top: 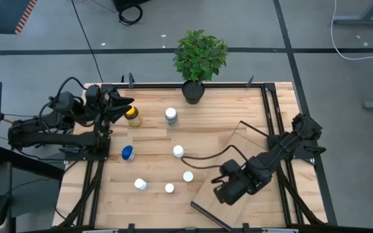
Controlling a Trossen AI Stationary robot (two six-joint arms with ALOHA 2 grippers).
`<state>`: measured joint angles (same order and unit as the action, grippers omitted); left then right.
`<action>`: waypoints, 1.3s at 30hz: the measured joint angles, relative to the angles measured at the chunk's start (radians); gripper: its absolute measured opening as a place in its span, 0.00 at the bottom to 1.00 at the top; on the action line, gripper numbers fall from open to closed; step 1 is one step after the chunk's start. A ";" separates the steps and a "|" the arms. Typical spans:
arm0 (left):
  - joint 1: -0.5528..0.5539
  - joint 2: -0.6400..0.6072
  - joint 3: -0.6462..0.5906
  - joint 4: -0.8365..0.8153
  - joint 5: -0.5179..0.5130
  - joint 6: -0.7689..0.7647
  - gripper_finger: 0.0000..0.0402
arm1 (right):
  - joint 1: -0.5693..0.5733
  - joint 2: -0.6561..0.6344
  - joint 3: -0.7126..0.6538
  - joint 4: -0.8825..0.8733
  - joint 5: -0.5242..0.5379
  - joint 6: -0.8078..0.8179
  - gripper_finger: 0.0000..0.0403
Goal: Pick and place medicine bottles onto shelf by color
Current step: Put the top right white medicine bottle on the shelf
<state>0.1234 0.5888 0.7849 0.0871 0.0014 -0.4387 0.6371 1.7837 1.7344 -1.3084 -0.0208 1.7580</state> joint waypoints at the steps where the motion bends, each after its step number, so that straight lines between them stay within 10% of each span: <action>1: 0.000 0.000 0.000 -0.010 -0.005 -0.014 0.44 | 0.003 0.000 0.000 0.008 -0.009 -0.002 0.47; 13: 0.000 0.013 0.000 -0.012 -0.099 -0.047 0.44 | 0.092 0.000 0.000 0.020 -0.078 0.157 0.47; 39: -0.014 0.060 0.000 -0.027 -0.094 -0.160 0.33 | 0.188 0.006 -0.267 0.328 0.052 -0.037 0.47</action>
<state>0.1099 0.6483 0.7849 0.0605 -0.0929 -0.5987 0.8248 1.7897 1.4670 -0.9801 0.0313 1.7213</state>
